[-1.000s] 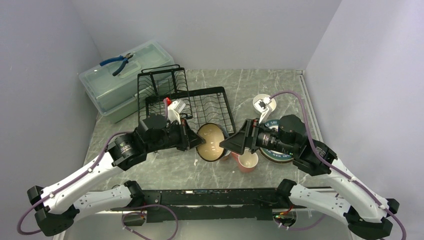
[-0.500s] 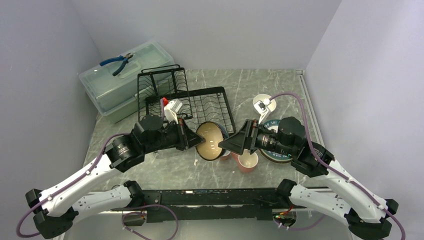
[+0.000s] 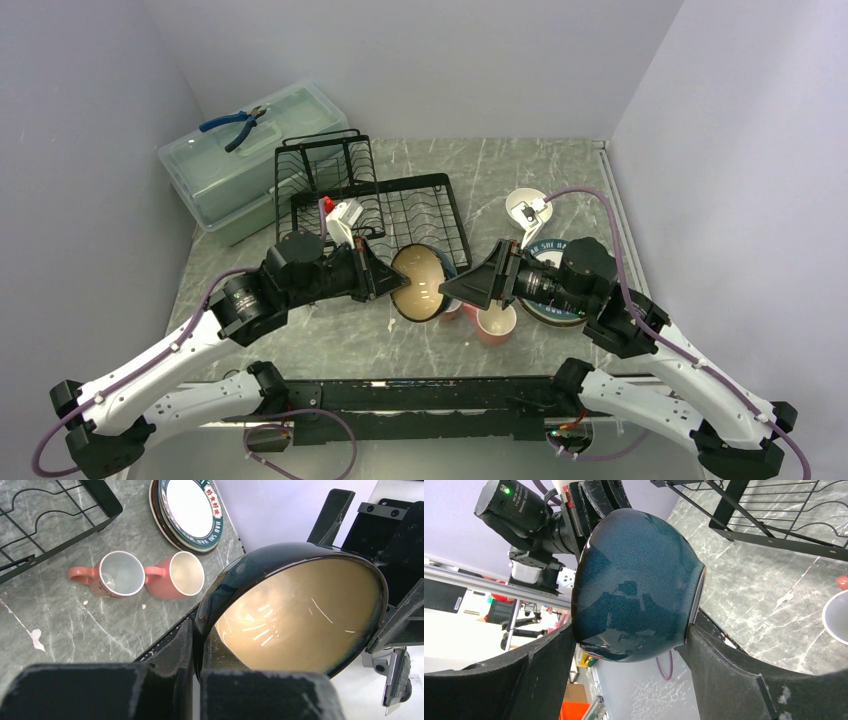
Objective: Load the mixed dishes into the dish rack
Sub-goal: Pick up the bowl from the center of the board.
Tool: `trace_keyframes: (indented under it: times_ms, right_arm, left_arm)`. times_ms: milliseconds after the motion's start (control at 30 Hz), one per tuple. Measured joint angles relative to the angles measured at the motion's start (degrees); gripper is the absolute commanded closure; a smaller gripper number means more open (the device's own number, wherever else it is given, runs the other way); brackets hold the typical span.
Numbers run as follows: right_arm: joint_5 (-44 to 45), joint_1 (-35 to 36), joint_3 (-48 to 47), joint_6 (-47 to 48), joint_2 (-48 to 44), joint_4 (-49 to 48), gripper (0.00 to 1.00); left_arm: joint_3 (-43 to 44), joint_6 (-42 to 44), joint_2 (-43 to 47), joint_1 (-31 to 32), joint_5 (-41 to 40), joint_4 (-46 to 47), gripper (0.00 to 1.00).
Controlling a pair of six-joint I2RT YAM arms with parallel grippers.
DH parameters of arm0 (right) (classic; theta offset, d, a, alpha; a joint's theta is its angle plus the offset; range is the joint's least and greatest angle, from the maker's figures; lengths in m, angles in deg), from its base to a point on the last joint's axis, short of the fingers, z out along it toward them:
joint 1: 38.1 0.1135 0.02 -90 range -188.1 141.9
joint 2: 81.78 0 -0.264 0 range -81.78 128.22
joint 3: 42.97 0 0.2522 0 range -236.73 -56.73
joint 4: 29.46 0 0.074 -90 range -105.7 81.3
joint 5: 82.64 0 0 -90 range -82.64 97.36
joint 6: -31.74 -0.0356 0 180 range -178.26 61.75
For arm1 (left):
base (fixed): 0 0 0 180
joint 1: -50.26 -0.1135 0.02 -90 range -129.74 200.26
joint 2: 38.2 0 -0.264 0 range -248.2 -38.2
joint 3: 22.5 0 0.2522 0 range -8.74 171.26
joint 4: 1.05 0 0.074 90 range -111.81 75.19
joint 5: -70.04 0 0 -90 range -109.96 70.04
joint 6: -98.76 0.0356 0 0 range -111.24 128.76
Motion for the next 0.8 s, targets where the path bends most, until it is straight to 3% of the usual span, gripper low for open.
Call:
trace_keyframes:
  times_ms: [233,433,533,667,800]
  right_arm:
    - [0.00,-0.07,0.17,-0.15,0.04,-0.35,0.24]
    - [0.00,-0.13,0.20,-0.13,0.57,-0.66,0.47]
    - [0.00,-0.17,0.20,-0.11,0.61,-0.66,0.54]
    - [0.09,-0.17,0.20,-0.09,0.61,-0.66,0.59]
    - [0.11,-0.15,0.20,0.13,1.16,-0.61,0.62]
  left_arm:
    - [0.00,-0.07,0.00,-0.04,0.00,0.00,1.00]
    - [0.00,-0.07,0.00,-0.22,-0.04,-0.02,1.00]
    - [0.00,-0.07,0.00,-0.26,-0.11,-0.11,1.00]
    - [0.00,-0.07,0.00,-0.26,-0.52,-0.42,0.90]
    - [0.00,-0.09,0.00,-0.26,-1.57,-1.33,0.72]
